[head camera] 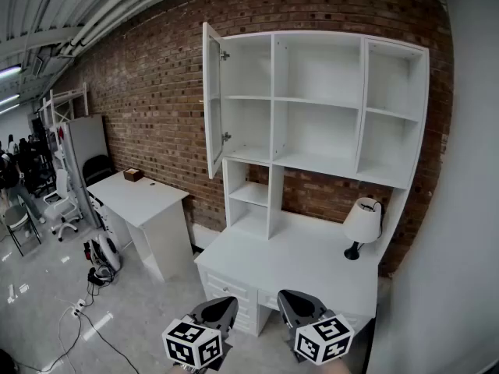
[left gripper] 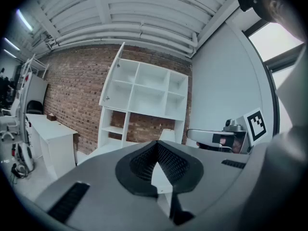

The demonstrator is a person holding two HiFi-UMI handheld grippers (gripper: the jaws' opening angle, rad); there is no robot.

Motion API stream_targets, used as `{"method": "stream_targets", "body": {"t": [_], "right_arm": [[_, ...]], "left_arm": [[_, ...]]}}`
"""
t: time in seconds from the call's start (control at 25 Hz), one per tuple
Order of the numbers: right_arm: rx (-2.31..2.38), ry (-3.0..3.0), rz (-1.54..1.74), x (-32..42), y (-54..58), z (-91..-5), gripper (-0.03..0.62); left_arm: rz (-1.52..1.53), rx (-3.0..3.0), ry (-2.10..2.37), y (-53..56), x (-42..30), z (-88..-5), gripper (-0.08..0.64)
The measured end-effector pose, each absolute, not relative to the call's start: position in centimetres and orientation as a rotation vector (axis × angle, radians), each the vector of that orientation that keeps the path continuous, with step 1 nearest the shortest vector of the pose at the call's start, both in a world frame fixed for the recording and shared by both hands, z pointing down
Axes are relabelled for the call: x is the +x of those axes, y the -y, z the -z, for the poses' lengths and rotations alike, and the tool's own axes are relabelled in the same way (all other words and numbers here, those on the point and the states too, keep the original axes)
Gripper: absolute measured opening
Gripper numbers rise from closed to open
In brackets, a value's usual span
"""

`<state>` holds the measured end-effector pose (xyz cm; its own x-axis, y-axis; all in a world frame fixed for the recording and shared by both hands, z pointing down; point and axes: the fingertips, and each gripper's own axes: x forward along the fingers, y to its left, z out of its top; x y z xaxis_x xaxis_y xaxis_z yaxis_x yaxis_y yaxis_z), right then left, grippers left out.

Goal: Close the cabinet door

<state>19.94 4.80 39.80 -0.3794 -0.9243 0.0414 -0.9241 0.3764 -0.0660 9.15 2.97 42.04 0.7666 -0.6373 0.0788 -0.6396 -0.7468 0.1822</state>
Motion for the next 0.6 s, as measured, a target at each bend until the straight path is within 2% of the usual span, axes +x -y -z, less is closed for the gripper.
{"method": "stream_targets", "body": {"t": [0.6], "right_arm": [[-1.734,-2.576,0.121,19.88,-4.28,-38.91,0.026]], "left_arm": [[-0.014,2.763,1.009,-2.40,8.99,-41.54,0.008]]}}
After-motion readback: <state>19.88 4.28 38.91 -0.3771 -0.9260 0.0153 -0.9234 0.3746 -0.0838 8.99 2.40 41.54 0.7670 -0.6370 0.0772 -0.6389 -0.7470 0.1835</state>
